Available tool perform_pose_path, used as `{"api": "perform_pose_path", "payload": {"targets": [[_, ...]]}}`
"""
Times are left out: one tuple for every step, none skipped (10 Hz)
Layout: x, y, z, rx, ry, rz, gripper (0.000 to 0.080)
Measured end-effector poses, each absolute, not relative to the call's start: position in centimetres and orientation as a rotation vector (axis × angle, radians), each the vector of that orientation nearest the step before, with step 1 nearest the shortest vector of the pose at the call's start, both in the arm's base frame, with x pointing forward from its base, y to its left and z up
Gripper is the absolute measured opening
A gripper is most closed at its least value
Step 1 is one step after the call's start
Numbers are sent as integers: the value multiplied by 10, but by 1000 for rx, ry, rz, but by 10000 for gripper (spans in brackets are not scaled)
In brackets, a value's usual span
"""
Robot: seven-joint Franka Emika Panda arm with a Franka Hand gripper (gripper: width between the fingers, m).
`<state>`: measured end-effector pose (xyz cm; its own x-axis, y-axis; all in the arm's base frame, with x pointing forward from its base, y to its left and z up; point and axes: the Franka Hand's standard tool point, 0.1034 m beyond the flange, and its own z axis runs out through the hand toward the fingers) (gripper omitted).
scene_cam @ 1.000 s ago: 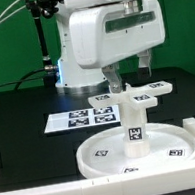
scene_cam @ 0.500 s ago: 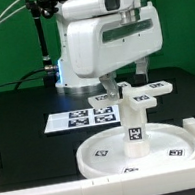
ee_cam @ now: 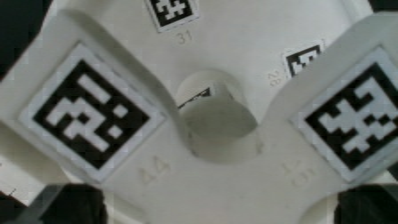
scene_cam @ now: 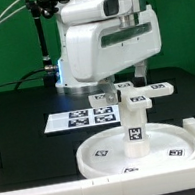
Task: Assemble round table
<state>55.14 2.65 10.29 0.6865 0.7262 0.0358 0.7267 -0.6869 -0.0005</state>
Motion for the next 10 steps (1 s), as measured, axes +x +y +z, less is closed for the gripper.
{"api": "perform_pose_path", "payload": {"targets": [[551,26,103,-2872,-1236,-50,649],[551,25,102,-2874,-1232,-48,528],[551,23,102,-2877,-1227,-50,441],[551,23,102,-2888,-1199,-49,442],[551,23,101,-2900,-1169,-49,442],[551,23,101,-2913,-1134,-49,442],[551,23,101,-2950,-1029,-48,442],[550,23,101,-2985,-897,-45,442],[550,21,101,-3017,-731,-45,442],[550,19,101,-3034,-622,-47,442]]}}
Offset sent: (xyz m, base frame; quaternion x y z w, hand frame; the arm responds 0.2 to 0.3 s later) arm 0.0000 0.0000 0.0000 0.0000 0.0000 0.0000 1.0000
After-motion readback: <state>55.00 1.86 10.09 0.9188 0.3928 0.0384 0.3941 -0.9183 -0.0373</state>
